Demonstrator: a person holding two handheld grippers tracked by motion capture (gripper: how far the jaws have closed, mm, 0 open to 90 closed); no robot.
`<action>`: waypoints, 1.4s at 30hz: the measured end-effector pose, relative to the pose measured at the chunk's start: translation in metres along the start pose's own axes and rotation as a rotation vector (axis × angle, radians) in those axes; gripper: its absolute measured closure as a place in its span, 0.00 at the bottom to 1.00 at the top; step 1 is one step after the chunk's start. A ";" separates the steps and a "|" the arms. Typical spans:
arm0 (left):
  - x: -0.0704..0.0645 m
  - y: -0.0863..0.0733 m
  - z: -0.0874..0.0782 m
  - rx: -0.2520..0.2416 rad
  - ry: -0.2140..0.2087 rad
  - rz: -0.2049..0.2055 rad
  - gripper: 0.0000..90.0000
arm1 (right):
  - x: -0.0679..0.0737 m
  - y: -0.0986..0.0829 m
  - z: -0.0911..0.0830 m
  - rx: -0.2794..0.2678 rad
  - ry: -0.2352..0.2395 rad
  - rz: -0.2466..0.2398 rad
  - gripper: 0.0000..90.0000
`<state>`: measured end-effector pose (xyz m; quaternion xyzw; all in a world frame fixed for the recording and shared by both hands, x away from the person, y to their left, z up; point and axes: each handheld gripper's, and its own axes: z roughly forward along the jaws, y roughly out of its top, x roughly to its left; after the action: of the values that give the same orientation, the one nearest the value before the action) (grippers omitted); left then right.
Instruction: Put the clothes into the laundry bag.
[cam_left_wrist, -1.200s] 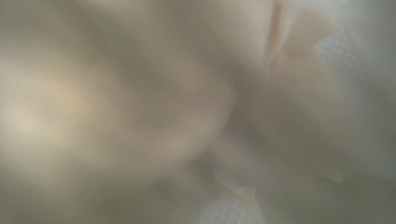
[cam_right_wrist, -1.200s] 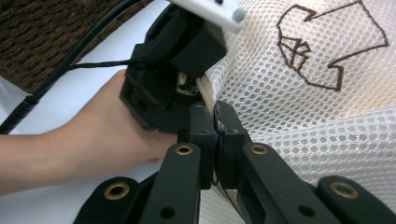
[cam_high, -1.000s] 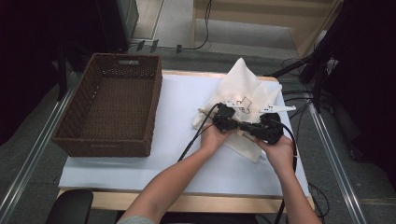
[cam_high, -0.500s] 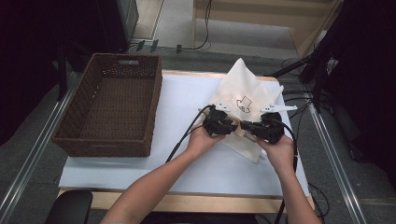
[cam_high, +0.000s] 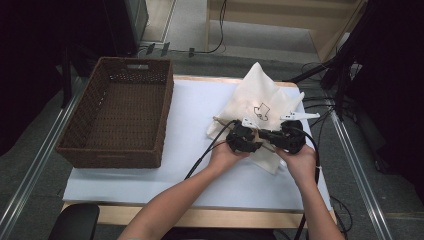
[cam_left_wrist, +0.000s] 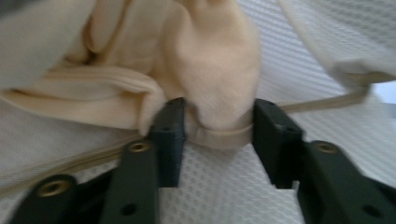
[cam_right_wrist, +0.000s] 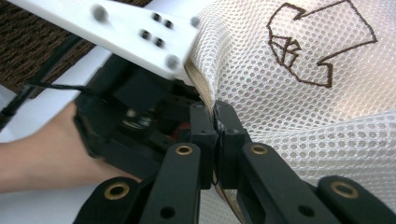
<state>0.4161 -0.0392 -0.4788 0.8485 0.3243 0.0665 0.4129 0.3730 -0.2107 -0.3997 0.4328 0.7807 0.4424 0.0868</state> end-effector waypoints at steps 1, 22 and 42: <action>0.000 0.000 0.000 -0.001 0.008 0.001 0.77 | 0.000 0.000 0.000 -0.001 0.000 0.000 0.99; 0.029 0.031 0.008 -0.036 0.119 -0.088 0.95 | -0.009 -0.005 0.015 0.064 -0.025 0.010 1.00; 0.045 0.033 0.021 0.014 0.061 -0.140 0.82 | -0.018 -0.009 0.023 0.086 -0.023 0.035 1.00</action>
<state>0.4763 -0.0406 -0.4747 0.8242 0.3954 0.0610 0.4007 0.3907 -0.2123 -0.4247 0.4549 0.7902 0.4048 0.0694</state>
